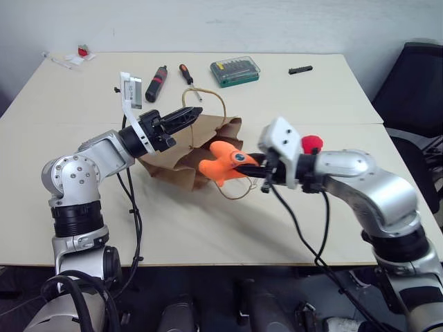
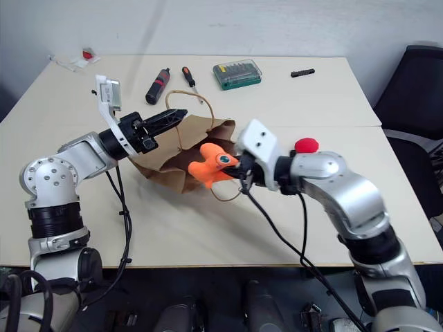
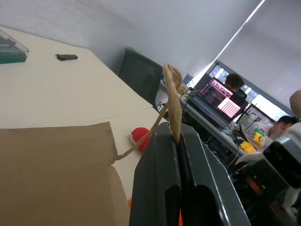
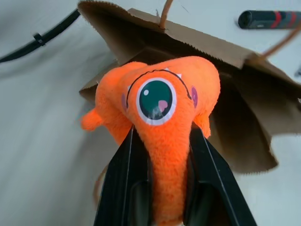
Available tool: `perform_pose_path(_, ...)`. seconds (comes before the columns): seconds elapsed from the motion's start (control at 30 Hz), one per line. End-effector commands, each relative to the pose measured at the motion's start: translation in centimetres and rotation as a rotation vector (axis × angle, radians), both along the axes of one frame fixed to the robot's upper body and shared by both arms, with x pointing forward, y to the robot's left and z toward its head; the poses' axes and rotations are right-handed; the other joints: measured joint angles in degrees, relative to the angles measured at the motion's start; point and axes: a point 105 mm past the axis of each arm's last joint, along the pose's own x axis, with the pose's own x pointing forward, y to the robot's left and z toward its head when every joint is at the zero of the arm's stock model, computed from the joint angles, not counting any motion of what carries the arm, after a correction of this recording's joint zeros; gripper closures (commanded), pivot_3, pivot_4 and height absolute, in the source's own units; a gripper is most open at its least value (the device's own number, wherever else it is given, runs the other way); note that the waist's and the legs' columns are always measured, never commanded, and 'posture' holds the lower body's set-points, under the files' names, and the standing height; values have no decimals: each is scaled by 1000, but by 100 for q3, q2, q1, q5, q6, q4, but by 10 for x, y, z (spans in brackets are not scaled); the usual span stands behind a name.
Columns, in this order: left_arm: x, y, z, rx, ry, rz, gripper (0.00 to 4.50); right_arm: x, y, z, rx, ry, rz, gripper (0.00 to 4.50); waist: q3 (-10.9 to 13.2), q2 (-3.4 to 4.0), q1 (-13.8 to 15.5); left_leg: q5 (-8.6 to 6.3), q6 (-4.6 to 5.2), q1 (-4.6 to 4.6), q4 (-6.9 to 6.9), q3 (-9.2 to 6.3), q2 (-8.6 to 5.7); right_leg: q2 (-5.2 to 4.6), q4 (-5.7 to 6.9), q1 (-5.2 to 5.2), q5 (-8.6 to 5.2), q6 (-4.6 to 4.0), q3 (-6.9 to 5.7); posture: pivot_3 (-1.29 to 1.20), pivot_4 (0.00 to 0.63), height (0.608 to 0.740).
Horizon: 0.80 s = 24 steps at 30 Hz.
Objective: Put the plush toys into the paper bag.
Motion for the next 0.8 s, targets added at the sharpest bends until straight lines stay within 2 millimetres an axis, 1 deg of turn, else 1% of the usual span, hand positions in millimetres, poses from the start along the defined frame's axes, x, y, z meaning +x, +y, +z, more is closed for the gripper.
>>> perform_pose_path(0.03, -10, -7, 19, -14, -83, -51, 4500, 11, 19, -3, -85, -95, 55, 4214, 0, 0, -8, 0, 0, 0, 0, 0, 0, 0, 1, 0, 0, -1, -1, 0, 150, 740)
perform_pose_path(0.17, -12, -10, 18, -13, -85, -66, 4500, 23, 37, -5, -158, -144, 106, 4214, 0, 0, -20, 1, 2, -3, 0, -3, 1, -3, 2, -1, 0, -1, -4, 0, 150, 740)
perform_pose_path(0.27, -13, -11, 18, -20, -84, -73, 4500, 28, 48, -8, -231, -205, 161, 4214, 0, 0, -28, 1, 2, -3, 0, -5, 2, -4, 4, -1, -1, -1, -7, 0, 150, 740)
perform_pose_path(0.33, -14, -12, 17, -19, -81, -77, 4500, 31, 57, -4, -251, -254, 183, 4214, 0, 0, -34, 1, 2, -3, 0, -6, 2, -4, 5, -1, -1, -1, -8, 0, 150, 740)
perform_pose_path(0.43, -15, -14, 15, -18, -77, -83, 4500, 33, 73, -1, -246, -296, 209, 4214, 0, 0, -47, 1, 2, -3, 0, -6, 2, -5, 9, -1, -1, -1, -9, 0, 150, 740)
perform_pose_path(0.53, -16, -17, 19, -42, -84, -91, 4500, 36, 91, -6, -180, -305, 216, 4214, 0, 0, -62, 2, 1, -2, -2, -6, 5, -4, 19, -1, -1, -2, -10, 0, 150, 740)
perform_pose_path(0.6, -17, -17, 23, -56, -90, -95, 4500, 39, 97, -13, -120, -279, 201, 4214, 0, 0, -71, 2, 1, -3, -2, -6, 5, -4, 21, -1, -1, -2, -10, 0, 150, 740)
perform_pose_path(0.7, -17, -16, 25, -63, -94, -91, 4500, 47, 98, -25, -77, -245, 161, 4214, 0, 0, -70, 2, 1, -3, -2, -7, 4, -6, 22, -1, -1, -2, -11, 0, 150, 740)
perform_pose_path(0.77, -16, -13, 27, -70, -96, -77, 4500, 56, 95, -34, -51, -216, 108, 3489, 0, 0, -61, 2, 1, -3, -2, -8, 3, -9, 22, 0, -1, -2, -12, 0, 150, 740)
perform_pose_path(0.8, -14, -10, 28, -74, -95, -64, 4500, 58, 92, -35, -33, -207, 86, 3231, 0, 0, -55, 2, 1, -3, -1, -10, 3, -9, 21, 1, -1, -2, -13, 0, 150, 740)
